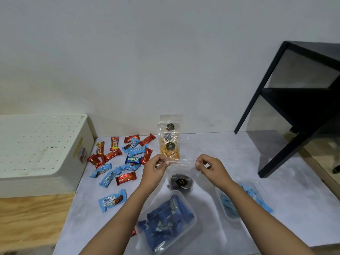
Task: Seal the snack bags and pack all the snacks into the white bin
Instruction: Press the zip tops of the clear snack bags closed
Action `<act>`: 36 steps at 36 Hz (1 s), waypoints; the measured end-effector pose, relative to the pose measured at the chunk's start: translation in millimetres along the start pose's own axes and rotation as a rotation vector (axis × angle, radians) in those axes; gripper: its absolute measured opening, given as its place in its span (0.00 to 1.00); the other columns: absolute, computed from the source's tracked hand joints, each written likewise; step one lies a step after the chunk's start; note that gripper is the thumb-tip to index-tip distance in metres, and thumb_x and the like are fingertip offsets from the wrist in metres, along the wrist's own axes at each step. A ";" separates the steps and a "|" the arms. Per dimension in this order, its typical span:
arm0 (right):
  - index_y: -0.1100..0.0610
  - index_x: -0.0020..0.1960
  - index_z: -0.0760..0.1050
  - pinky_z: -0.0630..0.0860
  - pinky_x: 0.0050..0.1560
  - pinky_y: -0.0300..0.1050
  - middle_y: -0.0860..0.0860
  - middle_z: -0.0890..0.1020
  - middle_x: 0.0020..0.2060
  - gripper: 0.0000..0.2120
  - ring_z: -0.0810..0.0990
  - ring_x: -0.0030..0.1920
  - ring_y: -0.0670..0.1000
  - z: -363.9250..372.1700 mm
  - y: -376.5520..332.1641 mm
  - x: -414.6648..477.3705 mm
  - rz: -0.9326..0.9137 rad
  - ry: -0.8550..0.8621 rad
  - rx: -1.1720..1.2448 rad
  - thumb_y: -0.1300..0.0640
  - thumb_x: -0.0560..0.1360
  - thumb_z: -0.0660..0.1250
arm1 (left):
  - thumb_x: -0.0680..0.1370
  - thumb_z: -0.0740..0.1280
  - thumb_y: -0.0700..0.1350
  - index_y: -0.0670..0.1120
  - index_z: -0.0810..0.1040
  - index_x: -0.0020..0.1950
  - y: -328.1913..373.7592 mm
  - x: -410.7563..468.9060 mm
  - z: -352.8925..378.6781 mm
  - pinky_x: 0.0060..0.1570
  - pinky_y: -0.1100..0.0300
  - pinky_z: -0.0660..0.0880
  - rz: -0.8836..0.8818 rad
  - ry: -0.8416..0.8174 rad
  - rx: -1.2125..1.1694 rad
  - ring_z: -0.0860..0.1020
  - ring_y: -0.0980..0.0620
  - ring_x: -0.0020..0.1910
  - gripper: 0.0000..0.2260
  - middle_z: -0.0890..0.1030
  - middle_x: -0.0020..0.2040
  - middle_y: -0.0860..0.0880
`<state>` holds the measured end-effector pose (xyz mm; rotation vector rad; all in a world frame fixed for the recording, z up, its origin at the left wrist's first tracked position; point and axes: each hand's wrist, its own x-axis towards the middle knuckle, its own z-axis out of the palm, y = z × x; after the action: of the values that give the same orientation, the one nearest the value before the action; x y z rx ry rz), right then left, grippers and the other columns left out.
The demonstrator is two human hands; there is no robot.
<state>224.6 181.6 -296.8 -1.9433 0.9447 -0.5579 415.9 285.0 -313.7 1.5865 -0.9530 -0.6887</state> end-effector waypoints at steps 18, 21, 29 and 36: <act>0.52 0.36 0.75 0.69 0.41 0.35 0.44 0.77 0.33 0.08 0.75 0.38 0.40 -3.1 -4.6 7.9 0.005 -0.062 -0.025 0.61 0.73 0.68 | 0.75 0.68 0.36 0.41 0.79 0.45 3.7 2.8 6.0 0.40 0.73 0.72 -0.022 -0.010 0.008 0.74 0.53 0.40 0.01 0.79 0.41 0.44; 0.47 0.36 0.75 0.72 0.45 0.40 0.43 0.79 0.35 0.09 0.78 0.43 0.43 -4.7 -4.8 9.8 0.016 -0.076 -0.069 0.58 0.73 0.68 | 0.75 0.68 0.37 0.39 0.79 0.45 2.9 3.5 5.1 0.41 0.73 0.72 -0.019 -0.007 0.007 0.75 0.53 0.40 0.02 0.80 0.42 0.42; 0.47 0.35 0.74 0.73 0.46 0.46 0.45 0.81 0.37 0.08 0.78 0.43 0.47 0.1 -20.3 19.2 -0.022 -0.146 -0.309 0.54 0.72 0.68 | 0.74 0.68 0.37 0.40 0.80 0.44 1.3 5.4 6.5 0.40 0.70 0.73 -0.024 -0.015 0.018 0.75 0.53 0.39 0.01 0.80 0.40 0.45; 0.47 0.35 0.74 0.75 0.47 0.47 0.44 0.81 0.38 0.07 0.78 0.45 0.47 -0.4 -25.1 21.3 0.058 -0.169 -0.355 0.50 0.72 0.67 | 0.73 0.70 0.35 0.35 0.79 0.47 2.5 5.7 3.3 0.39 0.72 0.73 -0.062 -0.077 -0.040 0.75 0.54 0.37 0.05 0.78 0.38 0.45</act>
<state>247.3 172.6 -274.6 -2.2275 1.0410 -0.1956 415.5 278.3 -311.7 1.5689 -0.9443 -0.8123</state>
